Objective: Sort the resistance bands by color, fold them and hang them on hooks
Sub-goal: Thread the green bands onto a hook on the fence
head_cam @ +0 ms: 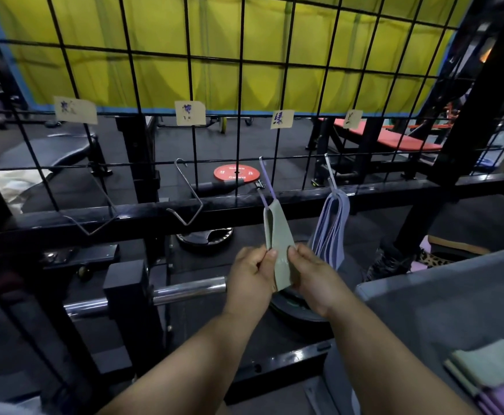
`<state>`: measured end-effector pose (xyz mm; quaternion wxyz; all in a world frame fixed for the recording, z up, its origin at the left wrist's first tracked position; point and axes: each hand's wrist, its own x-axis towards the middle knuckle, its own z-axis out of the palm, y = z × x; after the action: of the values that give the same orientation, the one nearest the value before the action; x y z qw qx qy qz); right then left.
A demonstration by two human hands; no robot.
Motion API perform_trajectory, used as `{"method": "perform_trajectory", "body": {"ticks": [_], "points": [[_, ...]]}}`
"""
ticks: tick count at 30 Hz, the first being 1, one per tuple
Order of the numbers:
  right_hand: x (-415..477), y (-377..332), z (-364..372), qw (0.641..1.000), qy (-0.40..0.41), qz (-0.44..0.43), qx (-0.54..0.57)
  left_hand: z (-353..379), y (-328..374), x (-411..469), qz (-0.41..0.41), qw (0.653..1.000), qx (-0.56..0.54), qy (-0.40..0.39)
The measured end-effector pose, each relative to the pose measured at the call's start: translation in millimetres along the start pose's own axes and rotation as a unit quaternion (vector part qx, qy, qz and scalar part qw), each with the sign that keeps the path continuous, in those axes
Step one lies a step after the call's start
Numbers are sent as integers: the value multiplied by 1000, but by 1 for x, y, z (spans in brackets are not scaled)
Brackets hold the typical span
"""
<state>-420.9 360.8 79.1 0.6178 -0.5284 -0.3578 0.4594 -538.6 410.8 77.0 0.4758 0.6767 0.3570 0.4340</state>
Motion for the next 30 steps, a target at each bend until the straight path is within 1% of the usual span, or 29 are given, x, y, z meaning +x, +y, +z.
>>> {"method": "perform_trajectory", "body": {"ticks": [2, 5, 8, 10, 14, 18, 21, 23, 25, 27, 30], "points": [[-3, 4, -2, 1000, 4, 4, -28, 0, -3, -4, 7, 1000, 15, -12], [-8, 7, -6, 998, 24, 7, -56, 2, -13, -6, 7, 1000, -9, -17], [-12, 6, -6, 996, 26, -10, -80, 4, -11, -6, -17, 999, -40, -25], [-14, 5, -6, 994, 38, -25, -98, 5, -10, -7, -21, 998, -34, -44], [-13, 8, -7, 978, 74, -63, -182, 6, -6, -14, -6, 998, 9, -68], [-12, 11, -4, 960, 111, -94, -239, 8, -11, -14, 44, 992, 104, -59], [-12, 14, -2, 962, 114, -105, -225, 9, -16, -13, 53, 985, 158, -53], [-12, 16, -2, 964, 108, -105, -221, 9, -19, -14, 57, 981, 176, -54], [-11, 18, -2, 955, 94, -112, -259, 10, -21, -15, 63, 979, 186, -62], [-10, 21, 0, 948, 86, -122, -282, 10, -20, -18, 60, 979, 181, -68], [-10, 28, 0, 947, 84, -121, -284, 10, -19, -23, 46, 980, 176, -74]]}}
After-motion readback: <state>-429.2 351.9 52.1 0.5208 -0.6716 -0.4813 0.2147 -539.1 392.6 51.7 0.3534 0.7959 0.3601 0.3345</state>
